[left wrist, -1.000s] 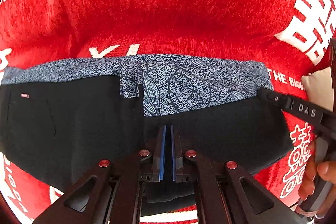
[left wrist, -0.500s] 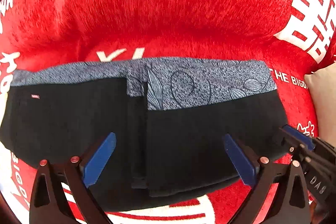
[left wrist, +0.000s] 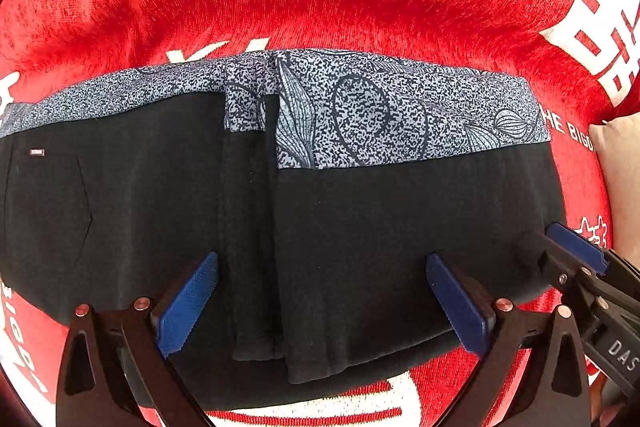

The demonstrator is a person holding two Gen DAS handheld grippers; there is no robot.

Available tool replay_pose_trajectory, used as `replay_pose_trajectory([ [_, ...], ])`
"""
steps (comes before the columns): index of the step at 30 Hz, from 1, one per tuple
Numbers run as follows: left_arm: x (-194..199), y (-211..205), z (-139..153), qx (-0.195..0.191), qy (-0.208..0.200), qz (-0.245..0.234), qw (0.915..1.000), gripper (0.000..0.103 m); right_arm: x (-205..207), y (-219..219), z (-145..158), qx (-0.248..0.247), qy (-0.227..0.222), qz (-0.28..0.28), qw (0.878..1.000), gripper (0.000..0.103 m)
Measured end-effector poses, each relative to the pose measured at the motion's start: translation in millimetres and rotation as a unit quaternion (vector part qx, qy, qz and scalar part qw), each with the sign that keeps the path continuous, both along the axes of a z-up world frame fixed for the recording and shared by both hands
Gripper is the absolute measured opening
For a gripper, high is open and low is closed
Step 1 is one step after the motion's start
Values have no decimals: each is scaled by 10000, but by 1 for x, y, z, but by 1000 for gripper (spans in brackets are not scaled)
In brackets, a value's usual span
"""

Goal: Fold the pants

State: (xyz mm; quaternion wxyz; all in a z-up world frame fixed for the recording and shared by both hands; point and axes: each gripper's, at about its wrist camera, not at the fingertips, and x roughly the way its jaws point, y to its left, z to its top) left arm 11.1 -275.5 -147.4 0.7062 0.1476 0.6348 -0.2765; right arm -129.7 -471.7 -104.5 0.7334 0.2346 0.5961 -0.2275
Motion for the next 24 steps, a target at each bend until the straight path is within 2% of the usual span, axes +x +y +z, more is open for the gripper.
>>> replay_pose_trajectory([
  [5, 0, 0, -1, -14, -21, -10, 10000, 103, 2, 7, 0, -107, 57, 274, 9996, 62],
  [11, 1, 0, -3, -64, -17, 16, 10000, 103, 5, 5, -1, -46, 69, 279, 9996, 66],
  [17, 0, 3, 1, -88, 12, 30, 10000, 103, 7, -1, -4, 175, -26, 299, 9994, 75],
  [20, 4, 10, 6, -62, 85, 195, 9998, 103, 7, -2, -3, 289, -48, 274, 9992, 77],
  [24, 2, 36, 28, 41, -241, 400, 9989, 103, 5, -7, 0, 389, -72, 170, 9991, 77],
])
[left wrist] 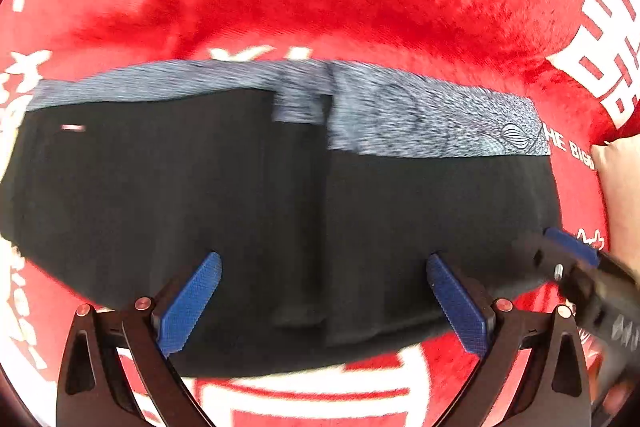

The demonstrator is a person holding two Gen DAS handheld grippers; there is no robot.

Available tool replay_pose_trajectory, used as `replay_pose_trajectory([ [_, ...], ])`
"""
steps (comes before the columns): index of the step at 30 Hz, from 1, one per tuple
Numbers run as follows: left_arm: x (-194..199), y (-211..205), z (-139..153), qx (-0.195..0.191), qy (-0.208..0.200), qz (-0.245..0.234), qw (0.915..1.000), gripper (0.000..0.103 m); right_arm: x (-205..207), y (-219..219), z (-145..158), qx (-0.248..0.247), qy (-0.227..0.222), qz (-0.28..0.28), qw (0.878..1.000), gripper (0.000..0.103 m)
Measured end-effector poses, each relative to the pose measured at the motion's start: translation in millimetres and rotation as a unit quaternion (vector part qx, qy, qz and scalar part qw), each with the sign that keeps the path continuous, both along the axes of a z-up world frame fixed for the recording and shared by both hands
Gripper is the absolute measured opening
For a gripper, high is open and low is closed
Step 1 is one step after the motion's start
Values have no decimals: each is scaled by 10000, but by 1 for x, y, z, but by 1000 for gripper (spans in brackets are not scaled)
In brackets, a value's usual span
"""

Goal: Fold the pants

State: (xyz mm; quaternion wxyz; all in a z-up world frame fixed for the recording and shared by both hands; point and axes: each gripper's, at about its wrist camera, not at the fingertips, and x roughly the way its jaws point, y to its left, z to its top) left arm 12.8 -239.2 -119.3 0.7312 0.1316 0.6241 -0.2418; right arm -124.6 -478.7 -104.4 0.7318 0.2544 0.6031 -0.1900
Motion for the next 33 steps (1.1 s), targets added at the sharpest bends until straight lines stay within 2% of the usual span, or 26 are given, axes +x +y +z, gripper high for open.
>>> replay_pose_trajectory([
  [3, -1, 32, 15, 32, -98, 190, 9998, 103, 2, 2, 2, -96, 77, 43, 9999, 77],
  [7, 0, 79, 25, 115, -76, 572, 9983, 103, 16, 24, 3, -395, 373, 524, 9971, 78],
  [11, 0, 119, 27, 125, 15, 925, 9956, 103, 22, 57, 16, 1, 202, 899, 9957, 79],
  [13, 1, 138, 25, 121, 95, 1030, 9946, 103, 24, 73, 23, 287, 95, 873, 9957, 79],
  [15, 6, 154, 25, 139, 105, 1085, 9939, 103, 24, 91, 30, 350, 36, 776, 9964, 77],
  [17, 12, 170, 25, 111, 129, 1160, 9931, 103, 26, 106, 34, 333, 48, 776, 9964, 69],
  [19, 22, 184, 22, -18, 177, 1290, 9915, 103, 31, 124, 33, 257, 139, 868, 9958, 53],
  [21, 35, 203, 23, -154, 215, 1444, 9892, 103, 39, 138, 28, 81, 254, 1038, 9942, 44],
  [24, 51, 230, 19, -395, 249, 1723, 9839, 103, 58, 154, 18, -423, 454, 1317, 9893, 44],
  [27, 68, 254, 11, -694, 342, 2147, 9736, 103, 73, 161, 0, -766, 672, 1517, 9832, 44],
  [29, 83, 269, 2, -906, 454, 2432, 9647, 103, 75, 158, -23, -630, 1012, 1426, 9826, 44],
  [33, 101, 289, -14, -1491, 606, 2724, 9486, 103, 74, 155, -30, -611, 989, 1246, 9854, 46],
])
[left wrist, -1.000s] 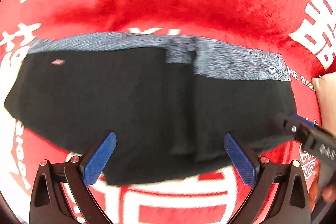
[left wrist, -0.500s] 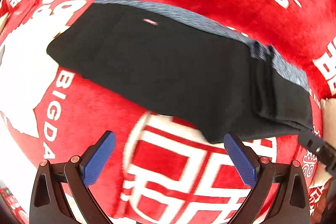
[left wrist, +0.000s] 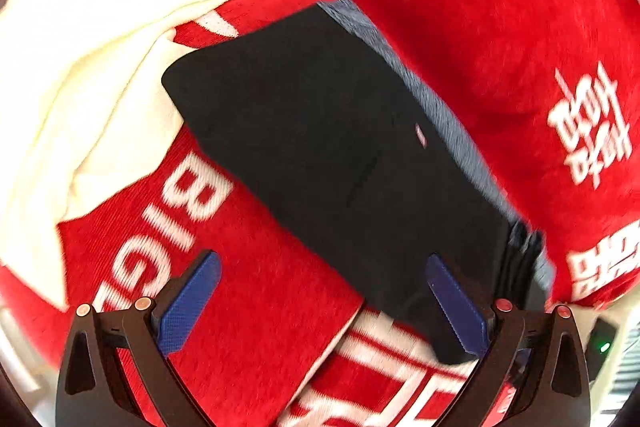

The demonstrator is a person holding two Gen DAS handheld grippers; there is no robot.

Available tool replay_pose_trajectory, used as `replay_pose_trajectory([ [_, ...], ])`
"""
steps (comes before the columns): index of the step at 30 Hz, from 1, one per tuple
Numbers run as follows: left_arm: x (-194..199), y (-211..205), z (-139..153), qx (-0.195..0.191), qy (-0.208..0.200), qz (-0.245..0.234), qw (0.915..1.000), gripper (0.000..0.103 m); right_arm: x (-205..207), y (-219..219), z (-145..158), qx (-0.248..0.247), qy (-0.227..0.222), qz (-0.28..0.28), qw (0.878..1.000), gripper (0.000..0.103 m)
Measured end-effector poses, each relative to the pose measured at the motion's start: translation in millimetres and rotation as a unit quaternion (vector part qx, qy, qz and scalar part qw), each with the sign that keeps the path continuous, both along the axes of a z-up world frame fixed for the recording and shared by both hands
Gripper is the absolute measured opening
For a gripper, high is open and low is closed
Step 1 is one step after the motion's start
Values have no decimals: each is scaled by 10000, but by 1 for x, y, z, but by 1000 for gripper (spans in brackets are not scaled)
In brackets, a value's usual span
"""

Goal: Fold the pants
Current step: 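Grasp the folded trouser edge with the left gripper and lift it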

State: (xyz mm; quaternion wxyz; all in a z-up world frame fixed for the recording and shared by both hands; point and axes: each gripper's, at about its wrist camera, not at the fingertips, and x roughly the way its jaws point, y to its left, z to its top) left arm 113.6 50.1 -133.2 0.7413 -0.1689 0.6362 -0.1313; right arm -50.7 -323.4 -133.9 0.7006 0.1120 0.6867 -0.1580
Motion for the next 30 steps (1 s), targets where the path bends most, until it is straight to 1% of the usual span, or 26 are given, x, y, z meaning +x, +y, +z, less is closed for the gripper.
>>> replay_pose_trajectory([
  [3, 12, 10, -12, -582, -23, 195, 9981, 103, 1, 2, -1, -77, 26, 72, 9999, 46],
  [6, 18, 15, -19, -872, -91, 340, 9956, 103, 4, 3, -4, -92, 71, 82, 9999, 46],
  [8, 22, 17, -21, -1108, -221, 425, 9927, 103, 5, 1, -4, -78, 78, 30, 9999, 47],
  [11, 27, 20, -24, -1387, -304, 572, 9882, 103, 9, 4, -6, -126, 92, 25, 9999, 47],
  [14, 34, 18, -21, -1646, -327, 674, 9835, 103, 10, 6, -7, -181, 98, 44, 9998, 47],
  [15, 35, 19, -18, -1811, -383, 686, 9803, 103, 10, 9, -8, -192, 101, 38, 9998, 47],
  [17, 36, 18, -9, -2076, -616, 625, 9743, 103, 11, 10, -8, -186, 108, 22, 9998, 47],
  [18, 37, 16, -8, -2080, -697, 580, 9739, 103, 12, 11, -9, -182, 106, 18, 9998, 47],
  [19, 39, 13, -11, -1952, -700, 569, 9766, 103, 12, 11, -9, -177, 99, 21, 9998, 47],
  [20, 41, 11, -18, -1816, -601, 618, 9796, 103, 12, 12, -10, -177, 93, 27, 9998, 47],
  [22, 45, 9, -29, -1736, -448, 790, 9806, 103, 11, 10, -8, -174, 83, 30, 9998, 47],
  [23, 46, 6, -27, -1665, -532, 834, 9811, 103, 11, 9, -8, -166, 79, 24, 9998, 47],
  [26, 51, -13, -21, -1093, -502, 748, 9899, 103, 12, 7, -8, -119, 87, 5, 9999, 47],
  [27, 53, -17, -20, -927, -477, 697, 9921, 101, 13, 6, -6, -108, 107, 4, 9999, 48],
  [28, 53, -22, -16, -615, -494, 659, 9947, 88, 15, 7, -3, -114, 135, 25, 9998, 48],
  [29, 53, -25, -15, -349, -492, 597, 9964, 66, 18, 7, 1, -124, 140, 55, 9998, 48],
  [30, 53, -26, -14, -29, -464, 536, 9975, 54, 21, 8, 6, -117, 121, 84, 9998, 48],
])
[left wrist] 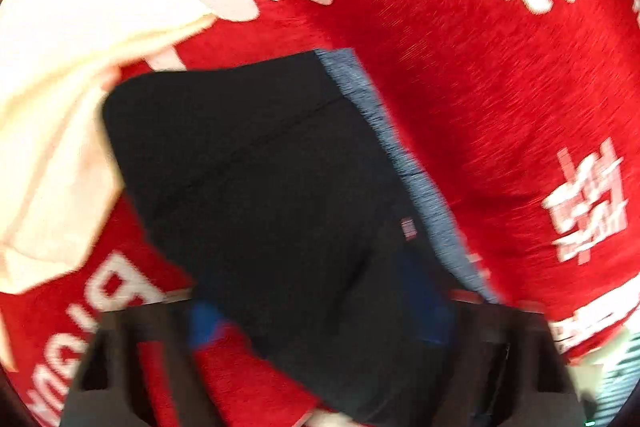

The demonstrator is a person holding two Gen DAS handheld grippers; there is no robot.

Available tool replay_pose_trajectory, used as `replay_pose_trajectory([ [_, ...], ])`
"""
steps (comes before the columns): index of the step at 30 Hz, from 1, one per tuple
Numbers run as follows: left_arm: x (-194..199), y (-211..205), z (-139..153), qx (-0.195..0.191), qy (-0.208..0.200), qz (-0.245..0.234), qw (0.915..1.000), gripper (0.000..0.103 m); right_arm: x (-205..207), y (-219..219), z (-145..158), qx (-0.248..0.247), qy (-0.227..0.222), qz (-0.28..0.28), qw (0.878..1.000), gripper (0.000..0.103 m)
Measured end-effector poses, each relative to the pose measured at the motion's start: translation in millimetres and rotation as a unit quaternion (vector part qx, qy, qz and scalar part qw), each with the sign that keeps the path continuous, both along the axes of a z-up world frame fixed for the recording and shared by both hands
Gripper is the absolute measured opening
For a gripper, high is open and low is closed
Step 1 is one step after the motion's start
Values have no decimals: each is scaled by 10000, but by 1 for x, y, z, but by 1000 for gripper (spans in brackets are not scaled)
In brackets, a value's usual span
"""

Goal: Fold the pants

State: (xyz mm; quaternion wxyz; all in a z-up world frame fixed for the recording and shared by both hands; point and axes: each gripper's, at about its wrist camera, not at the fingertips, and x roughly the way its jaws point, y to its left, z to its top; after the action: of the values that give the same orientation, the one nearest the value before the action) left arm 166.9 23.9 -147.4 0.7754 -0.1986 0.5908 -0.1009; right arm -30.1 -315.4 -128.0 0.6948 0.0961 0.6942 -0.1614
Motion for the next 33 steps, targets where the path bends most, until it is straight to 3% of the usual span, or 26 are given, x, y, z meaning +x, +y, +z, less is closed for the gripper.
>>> replay_pose_trajectory([
  [1, -1, 4, 0, 168, 35, -28, 9998, 38, 4, 1, 6, 49, -45, 21, 10000, 48],
  [2, -2, 6, 0, 190, 23, -54, 9998, 34, 9, 2, 14, 138, -115, 26, 9998, 50],
  [4, -4, 2, 5, 390, -109, -248, 9989, 31, 22, 2, 27, 334, -244, 25, 9991, 65],
  [6, -11, -13, 16, 942, -447, -673, 9923, 30, 45, 6, 39, 664, -354, 81, 9971, 72],
  [9, -28, -44, 32, 1842, -1041, -1302, 9687, 29, 89, 19, 55, 971, -464, 395, 9934, 80],
  [13, -42, -63, 41, 2423, -1423, -1753, 9436, 29, 153, 46, 66, 1538, -384, 830, 9839, 83],
  [17, -49, -74, 48, 2669, -1626, -1943, 9298, 29, 209, 84, 57, 1949, -17, 1176, 9737, 85],
  [21, -56, -80, 51, 2822, -1755, -2063, 9203, 29, 253, 127, 40, 2050, 364, 1689, 9634, 95],
  [27, -61, -84, 56, 2876, -1832, -2089, 9166, 29, 288, 179, 2, 1809, 1178, 2241, 9504, 95],
  [33, -71, -91, 63, 2919, -1930, -2116, 9126, 29, 290, 200, -45, 1436, 1957, 2598, 9347, 95],
])
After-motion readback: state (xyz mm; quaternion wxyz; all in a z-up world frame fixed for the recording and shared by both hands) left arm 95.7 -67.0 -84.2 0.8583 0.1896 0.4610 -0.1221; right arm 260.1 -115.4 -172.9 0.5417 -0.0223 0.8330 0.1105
